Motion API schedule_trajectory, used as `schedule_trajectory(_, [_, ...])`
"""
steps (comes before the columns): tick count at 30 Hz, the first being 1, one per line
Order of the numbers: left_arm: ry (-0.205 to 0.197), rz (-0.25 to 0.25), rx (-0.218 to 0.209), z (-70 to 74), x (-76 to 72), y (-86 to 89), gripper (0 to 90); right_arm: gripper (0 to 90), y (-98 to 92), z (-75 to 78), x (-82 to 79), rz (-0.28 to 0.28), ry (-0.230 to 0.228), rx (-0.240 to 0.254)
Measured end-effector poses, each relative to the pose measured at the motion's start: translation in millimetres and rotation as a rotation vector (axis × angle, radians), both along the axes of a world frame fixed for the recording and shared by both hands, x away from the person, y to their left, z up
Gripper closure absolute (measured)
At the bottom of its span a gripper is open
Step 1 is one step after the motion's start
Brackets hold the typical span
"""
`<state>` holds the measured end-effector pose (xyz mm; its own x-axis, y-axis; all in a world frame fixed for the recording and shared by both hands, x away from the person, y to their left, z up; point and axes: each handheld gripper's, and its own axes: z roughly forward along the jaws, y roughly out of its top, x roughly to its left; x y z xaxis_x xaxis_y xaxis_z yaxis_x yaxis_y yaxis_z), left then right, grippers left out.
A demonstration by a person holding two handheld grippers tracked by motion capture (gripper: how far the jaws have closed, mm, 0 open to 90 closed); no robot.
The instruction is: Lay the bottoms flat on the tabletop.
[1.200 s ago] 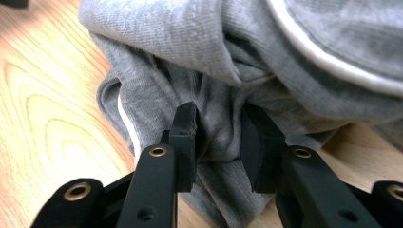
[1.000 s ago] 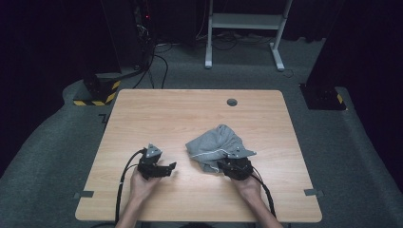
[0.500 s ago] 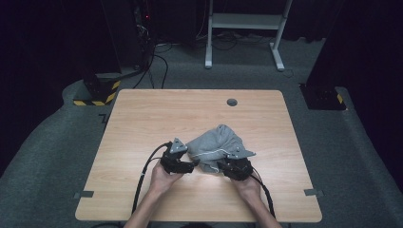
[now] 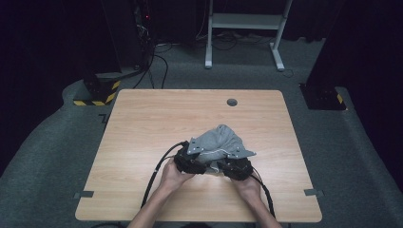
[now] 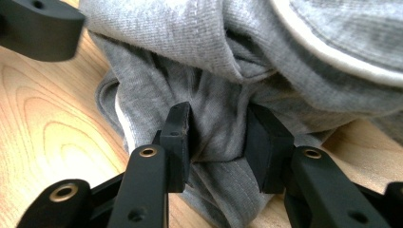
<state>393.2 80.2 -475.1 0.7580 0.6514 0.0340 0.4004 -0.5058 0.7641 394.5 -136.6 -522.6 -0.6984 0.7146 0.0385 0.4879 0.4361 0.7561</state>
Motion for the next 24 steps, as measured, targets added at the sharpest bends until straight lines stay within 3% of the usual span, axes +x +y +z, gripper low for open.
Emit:
schedule_trajectory(5, [-0.03,0.003,0.048,0.0,2.1,-2.7,46.5,62.8,0.0,-0.1,0.0,0.0,-0.001,0.001])
schedule_trajectory(8, [-0.023,0.008,0.054,-0.9,4.4,-1.7,52.7,62.8,0.0,0.0,-0.1,0.0,-0.001,0.0])
schedule_trajectory(10, [0.005,0.016,0.026,-1.1,7.4,1.6,60.3,62.8,0.0,0.0,0.0,0.0,0.0,0.0])
schedule_trajectory(15, [-0.012,0.035,0.03,-0.5,8.4,2.7,71.2,62.7,0.0,0.0,0.0,0.0,0.001,0.001])
schedule_trajectory(21, [-0.025,0.051,-0.002,2.6,9.7,6.7,78.8,62.8,0.0,0.0,0.0,0.0,0.0,0.0])
schedule_trajectory(24, [-0.023,0.091,-0.029,5.5,12.4,14.1,79.9,62.8,0.0,0.0,0.0,0.0,0.001,0.001])
